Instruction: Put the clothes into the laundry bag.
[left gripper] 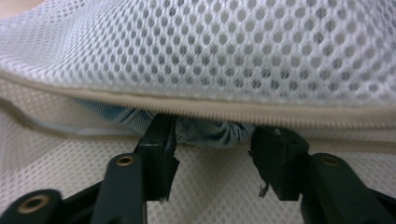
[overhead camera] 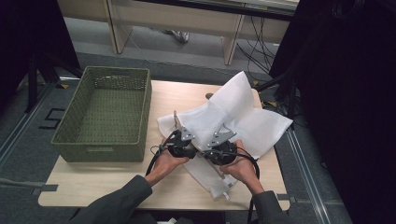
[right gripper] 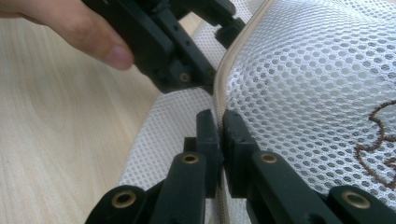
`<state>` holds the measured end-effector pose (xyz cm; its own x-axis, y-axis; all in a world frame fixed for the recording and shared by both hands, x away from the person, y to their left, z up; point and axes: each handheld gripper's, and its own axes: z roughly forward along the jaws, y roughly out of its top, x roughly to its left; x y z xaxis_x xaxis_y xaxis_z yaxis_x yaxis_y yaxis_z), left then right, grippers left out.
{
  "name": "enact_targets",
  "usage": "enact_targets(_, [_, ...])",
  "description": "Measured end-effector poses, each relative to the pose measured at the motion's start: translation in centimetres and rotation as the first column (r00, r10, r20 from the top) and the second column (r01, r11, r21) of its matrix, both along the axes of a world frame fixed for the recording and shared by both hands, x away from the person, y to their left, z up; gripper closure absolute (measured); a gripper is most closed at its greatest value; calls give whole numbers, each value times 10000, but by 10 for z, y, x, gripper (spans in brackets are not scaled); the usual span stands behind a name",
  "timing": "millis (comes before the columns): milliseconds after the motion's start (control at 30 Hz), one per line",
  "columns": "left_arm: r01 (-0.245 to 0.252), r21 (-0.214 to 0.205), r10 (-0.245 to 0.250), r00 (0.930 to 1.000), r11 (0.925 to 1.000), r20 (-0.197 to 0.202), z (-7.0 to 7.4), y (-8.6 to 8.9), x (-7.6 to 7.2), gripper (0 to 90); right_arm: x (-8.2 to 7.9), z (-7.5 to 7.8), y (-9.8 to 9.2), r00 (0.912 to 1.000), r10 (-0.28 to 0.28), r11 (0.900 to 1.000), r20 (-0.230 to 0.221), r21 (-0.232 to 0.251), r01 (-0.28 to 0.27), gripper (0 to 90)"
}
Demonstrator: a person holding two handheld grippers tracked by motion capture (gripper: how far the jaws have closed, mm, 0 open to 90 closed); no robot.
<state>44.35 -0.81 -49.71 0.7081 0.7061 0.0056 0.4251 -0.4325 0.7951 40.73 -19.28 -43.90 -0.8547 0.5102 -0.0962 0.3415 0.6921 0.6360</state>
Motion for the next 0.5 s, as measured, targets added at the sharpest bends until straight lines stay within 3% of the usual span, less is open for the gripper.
enact_targets(300, [252, 462, -240, 9994, 9986, -253, -3, 13, -11, 400, -7, 6, 1, 9997, 195, 9998, 148, -21, -195, 871])
enact_targets(367, [471, 660, -468, 9989, 9967, -62, -2, 12, -10, 446, -10, 7, 2, 9994, 322, 9995, 132, 28, -322, 871])
enact_targets(400, [417, 383, -411, 9990, 9984, -161, -4, 9, -10, 496, -12, 8, 3, 9994, 346, 9994, 61, 43, -346, 871])
enact_targets(433, [417, 383, -411, 9990, 9984, -161, -4, 9, -10, 563, -12, 8, 3, 9994, 346, 9994, 61, 43, -346, 871])
enact_targets(467, [479, 34, -477, 9981, 9988, -394, -6, 3, -9, 660, -14, 8, 5, 9987, 509, 9987, 57, -58, -508, 871])
enact_targets(500, [392, -2, -392, 9988, 9992, -309, -6, 0, -8, 702, -14, 8, 5, 9987, 506, 9987, 32, -43, -506, 871])
